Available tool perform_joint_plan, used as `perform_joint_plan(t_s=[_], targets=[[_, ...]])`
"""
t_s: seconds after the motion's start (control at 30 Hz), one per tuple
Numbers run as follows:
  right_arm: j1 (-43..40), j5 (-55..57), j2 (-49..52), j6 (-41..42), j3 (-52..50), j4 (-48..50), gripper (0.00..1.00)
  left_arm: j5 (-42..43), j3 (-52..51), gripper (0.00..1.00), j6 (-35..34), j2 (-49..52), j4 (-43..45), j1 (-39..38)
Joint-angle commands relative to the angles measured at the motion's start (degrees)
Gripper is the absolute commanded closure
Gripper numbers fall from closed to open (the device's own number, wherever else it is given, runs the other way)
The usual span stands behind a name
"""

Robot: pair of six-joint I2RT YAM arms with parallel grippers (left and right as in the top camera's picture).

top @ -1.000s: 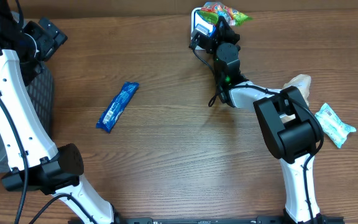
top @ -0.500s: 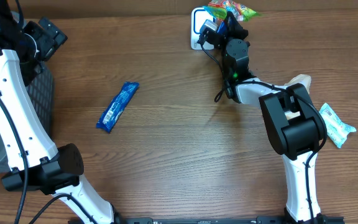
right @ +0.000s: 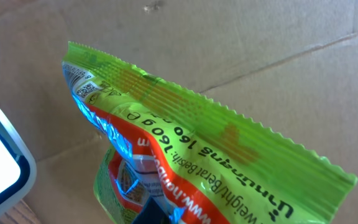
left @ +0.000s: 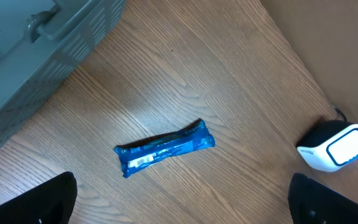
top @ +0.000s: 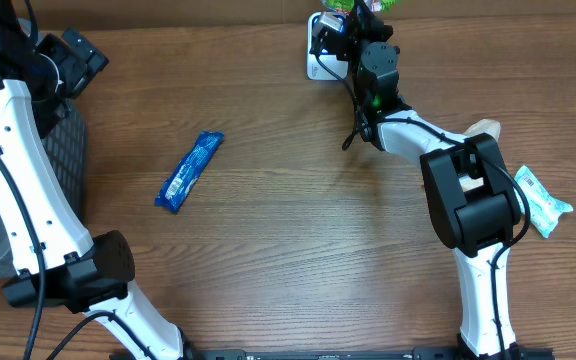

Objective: Scan the item barcode
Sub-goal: 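Hold the Haribo bag barcode side against the scanner with right gripper, then keep the Haribo bag pressed at the scanner with the right gripper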

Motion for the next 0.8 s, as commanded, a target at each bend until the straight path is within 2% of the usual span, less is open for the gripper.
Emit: perform_joint_plan(t_s=[0.0, 0.2, 0.37, 0.53, 0.77], targets=[[0.15, -1.75, -0.55, 0.39, 1.79, 0.79, 0.96, 0.17, 0.57, 0.0, -0.5, -1.6, -0.09, -0.42], [-0.2, -1.79, -0.55, 0.37, 2.64, -2.38, 0.96, 0.17, 0.57, 0.0, -0.5, -1.6, -0.09, -0.42], [-0.9, -0.52, -0.28, 2.86, 7.5, -15.12, 0.96, 0.17, 0.57, 0.0, -0.5, -1.6, -0.09, -0.42], [-1.36, 2.19, 1.22, 5.16, 11.85, -16.41, 0.96, 0.17, 0.57, 0.0, -0.5, -1.6, -0.09, -0.42], [-1.36, 2.43, 4.04, 4.87, 11.91, -15.96, 0.96, 0.17, 0.57, 0.0, -0.5, -1.6, -0.09, -0.42]])
